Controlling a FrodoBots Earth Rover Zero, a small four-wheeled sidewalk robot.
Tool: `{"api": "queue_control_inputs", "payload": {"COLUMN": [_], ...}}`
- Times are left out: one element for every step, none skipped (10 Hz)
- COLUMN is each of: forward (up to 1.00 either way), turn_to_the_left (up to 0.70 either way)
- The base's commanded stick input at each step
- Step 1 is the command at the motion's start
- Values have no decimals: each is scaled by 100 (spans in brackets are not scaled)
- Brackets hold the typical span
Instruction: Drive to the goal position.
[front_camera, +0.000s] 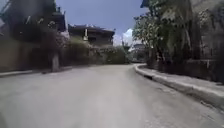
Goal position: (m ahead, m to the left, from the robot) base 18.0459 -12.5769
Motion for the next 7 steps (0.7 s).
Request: {"api": "queue_control_inputs", "payload": {"forward": [85, 85, 85, 85, 85, 85, 85], "turn_to_the_left": [0, 0, 0, 0, 0, 0, 0]}}
